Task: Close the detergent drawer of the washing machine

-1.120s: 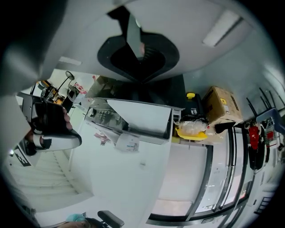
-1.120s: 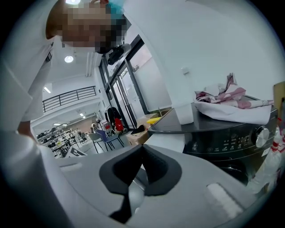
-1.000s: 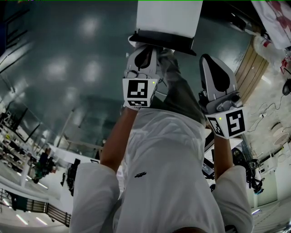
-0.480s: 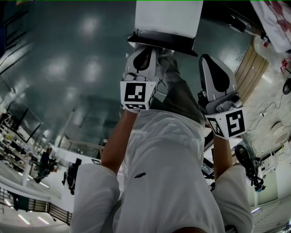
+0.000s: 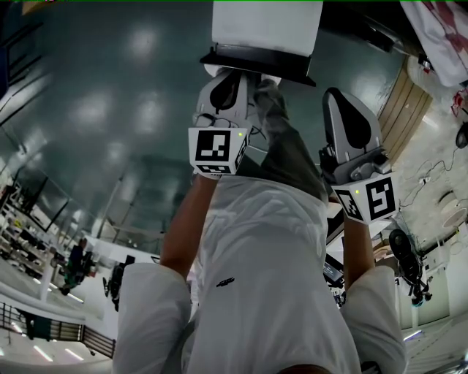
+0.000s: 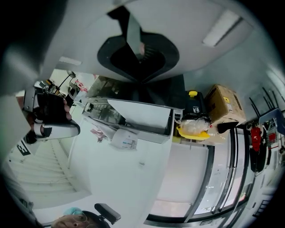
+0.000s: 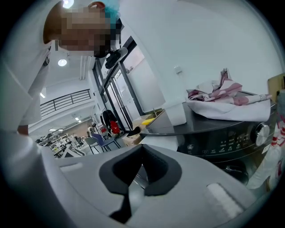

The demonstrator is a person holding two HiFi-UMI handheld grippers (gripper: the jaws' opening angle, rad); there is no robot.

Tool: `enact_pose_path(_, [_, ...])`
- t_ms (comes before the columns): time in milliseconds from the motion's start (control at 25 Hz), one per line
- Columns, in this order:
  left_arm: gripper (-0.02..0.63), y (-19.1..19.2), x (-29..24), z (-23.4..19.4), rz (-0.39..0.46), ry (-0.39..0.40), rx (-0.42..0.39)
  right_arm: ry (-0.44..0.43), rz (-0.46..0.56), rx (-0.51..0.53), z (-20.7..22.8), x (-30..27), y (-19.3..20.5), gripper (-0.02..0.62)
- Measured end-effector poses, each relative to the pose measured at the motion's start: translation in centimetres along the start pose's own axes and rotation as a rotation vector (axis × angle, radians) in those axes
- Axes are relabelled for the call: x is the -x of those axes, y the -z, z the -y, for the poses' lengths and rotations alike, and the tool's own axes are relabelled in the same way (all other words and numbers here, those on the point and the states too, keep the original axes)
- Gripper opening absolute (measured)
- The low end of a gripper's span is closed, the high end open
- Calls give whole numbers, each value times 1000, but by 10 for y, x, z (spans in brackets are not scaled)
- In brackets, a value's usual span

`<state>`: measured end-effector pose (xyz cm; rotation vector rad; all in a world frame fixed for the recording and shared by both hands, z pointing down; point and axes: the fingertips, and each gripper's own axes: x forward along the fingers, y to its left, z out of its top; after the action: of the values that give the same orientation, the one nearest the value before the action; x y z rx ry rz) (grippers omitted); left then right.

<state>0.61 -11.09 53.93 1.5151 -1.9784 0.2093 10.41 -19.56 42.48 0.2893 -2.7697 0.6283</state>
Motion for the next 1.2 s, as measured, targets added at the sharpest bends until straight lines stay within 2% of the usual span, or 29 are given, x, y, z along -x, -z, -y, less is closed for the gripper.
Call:
enact_pose_path(320, [20, -13, -12, -1, 9, 3, -4, 6, 2, -22, 2, -7, -1, 2])
enact_pose_path(480, [18, -20, -16, -5, 0, 2, 28, 7, 1, -26, 2, -11, -2, 2])
enact_pose_path(1000, [18, -82, -77, -28, 84, 3, -13, 4, 0, -40, 8, -23, -9, 2])
enact_pose_path(1200, [18, -99, -95, -35, 92, -14, -10, 15, 3, -49, 16, -25, -11, 2])
